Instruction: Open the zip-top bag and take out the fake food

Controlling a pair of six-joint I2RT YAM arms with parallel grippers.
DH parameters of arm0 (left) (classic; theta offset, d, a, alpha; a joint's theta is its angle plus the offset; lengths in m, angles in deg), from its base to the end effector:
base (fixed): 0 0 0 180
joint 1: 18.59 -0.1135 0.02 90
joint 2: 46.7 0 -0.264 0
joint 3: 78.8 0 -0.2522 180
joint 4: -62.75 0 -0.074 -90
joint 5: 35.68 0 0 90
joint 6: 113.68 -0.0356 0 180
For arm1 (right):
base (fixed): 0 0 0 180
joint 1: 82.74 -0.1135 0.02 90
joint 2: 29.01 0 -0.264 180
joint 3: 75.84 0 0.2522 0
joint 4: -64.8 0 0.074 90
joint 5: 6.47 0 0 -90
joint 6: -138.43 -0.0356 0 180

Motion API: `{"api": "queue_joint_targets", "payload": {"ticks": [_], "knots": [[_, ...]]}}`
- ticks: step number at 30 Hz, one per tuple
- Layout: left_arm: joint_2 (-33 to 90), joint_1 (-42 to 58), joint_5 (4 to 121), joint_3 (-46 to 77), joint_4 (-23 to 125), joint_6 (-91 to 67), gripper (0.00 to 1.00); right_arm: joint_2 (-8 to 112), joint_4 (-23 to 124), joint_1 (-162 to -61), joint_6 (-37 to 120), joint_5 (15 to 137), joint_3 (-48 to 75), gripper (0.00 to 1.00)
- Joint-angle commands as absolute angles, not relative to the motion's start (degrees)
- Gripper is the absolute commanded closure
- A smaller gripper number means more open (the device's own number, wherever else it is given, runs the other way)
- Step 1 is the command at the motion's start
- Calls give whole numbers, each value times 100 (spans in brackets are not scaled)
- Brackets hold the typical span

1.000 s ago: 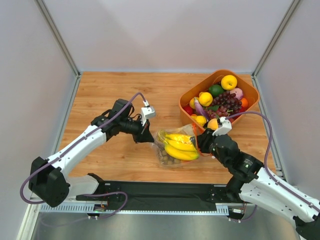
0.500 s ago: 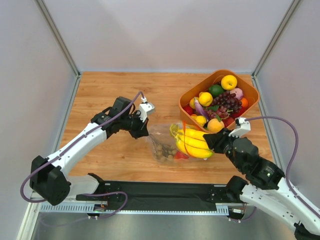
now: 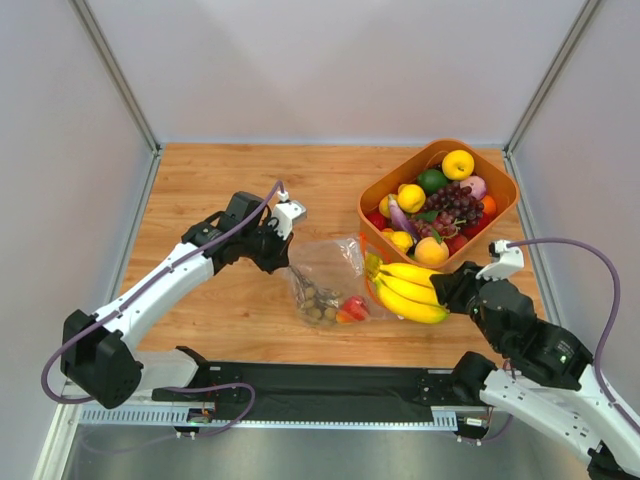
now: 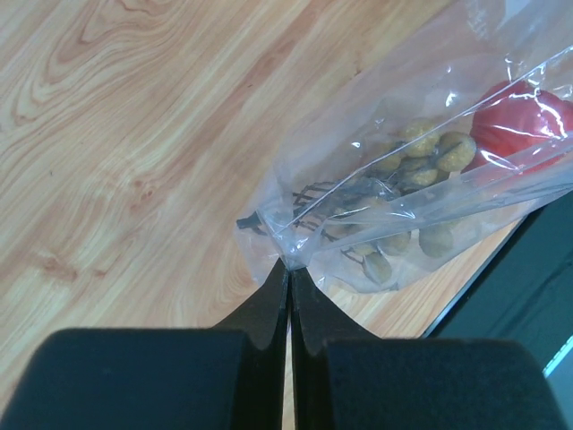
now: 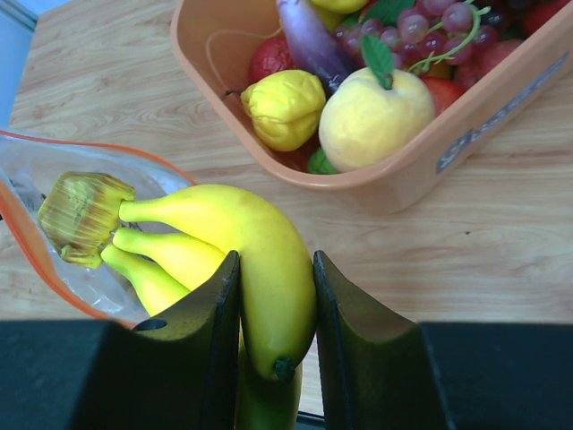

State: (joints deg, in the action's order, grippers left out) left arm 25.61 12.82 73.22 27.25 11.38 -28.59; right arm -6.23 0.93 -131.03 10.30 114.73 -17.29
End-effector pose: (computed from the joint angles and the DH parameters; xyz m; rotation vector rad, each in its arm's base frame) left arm 0.2172 -0.1461 0.2901 0.9110 2.2947 -0.6063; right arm 0.0626 0.0425 0.3139 0.1550 2.0029 0.4103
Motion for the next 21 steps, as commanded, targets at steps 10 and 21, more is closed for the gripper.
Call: {"api": "queue_joint_targets", "payload": {"ticks": [10,21], "knots": [[2616,1261,6935,2415,891,-2685,100,-538,-1092,-13090,1450,12431,-531,100],[2493,1261,7067,2433,917,-2694,100,1314,102,-12784,2996,12836,418,100]]}}
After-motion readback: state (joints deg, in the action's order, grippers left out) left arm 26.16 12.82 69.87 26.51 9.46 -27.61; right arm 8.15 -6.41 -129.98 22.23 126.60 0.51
